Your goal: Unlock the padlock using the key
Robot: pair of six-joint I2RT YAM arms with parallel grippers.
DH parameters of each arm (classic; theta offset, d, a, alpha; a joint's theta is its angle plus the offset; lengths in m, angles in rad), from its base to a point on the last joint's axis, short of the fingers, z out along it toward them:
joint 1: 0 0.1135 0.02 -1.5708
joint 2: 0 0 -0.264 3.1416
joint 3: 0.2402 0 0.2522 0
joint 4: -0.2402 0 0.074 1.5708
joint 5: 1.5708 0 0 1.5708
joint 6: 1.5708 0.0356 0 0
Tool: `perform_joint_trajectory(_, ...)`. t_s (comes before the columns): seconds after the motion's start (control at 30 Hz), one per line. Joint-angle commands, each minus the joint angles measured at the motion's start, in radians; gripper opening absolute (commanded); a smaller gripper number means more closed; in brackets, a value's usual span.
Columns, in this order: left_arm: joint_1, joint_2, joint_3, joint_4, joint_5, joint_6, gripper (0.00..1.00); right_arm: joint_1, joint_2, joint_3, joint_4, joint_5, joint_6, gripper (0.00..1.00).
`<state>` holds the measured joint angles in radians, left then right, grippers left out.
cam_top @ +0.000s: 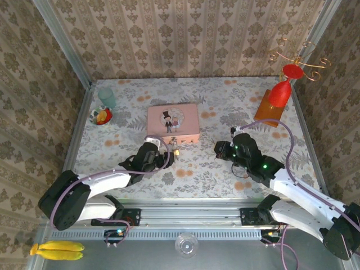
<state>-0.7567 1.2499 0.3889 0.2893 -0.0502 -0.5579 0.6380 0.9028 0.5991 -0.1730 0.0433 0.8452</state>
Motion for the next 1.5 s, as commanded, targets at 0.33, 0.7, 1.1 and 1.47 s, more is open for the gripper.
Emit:
perform_joint_trajectory(0.33,0.041,0.228,0.044,0.271,0.113,0.064,0.63,0.095,0.074,0.043,0.040,0.046,0.031,0.00)
perform_joint_trajectory(0.7,0.030,0.359,0.089,0.326,0.133,0.026,0.61,0.126,0.081,0.053,0.032,0.068,0.036,0.00)
perform_joint_trajectory(1.1,0.001,0.424,0.156,0.263,0.102,-0.004,0.54,0.131,0.074,0.023,0.048,0.074,0.052,0.00)
perform_joint_trajectory(1.47,-0.045,0.410,0.226,0.065,-0.014,-0.018,0.45,0.132,0.080,0.022,0.053,0.086,0.061,0.00)
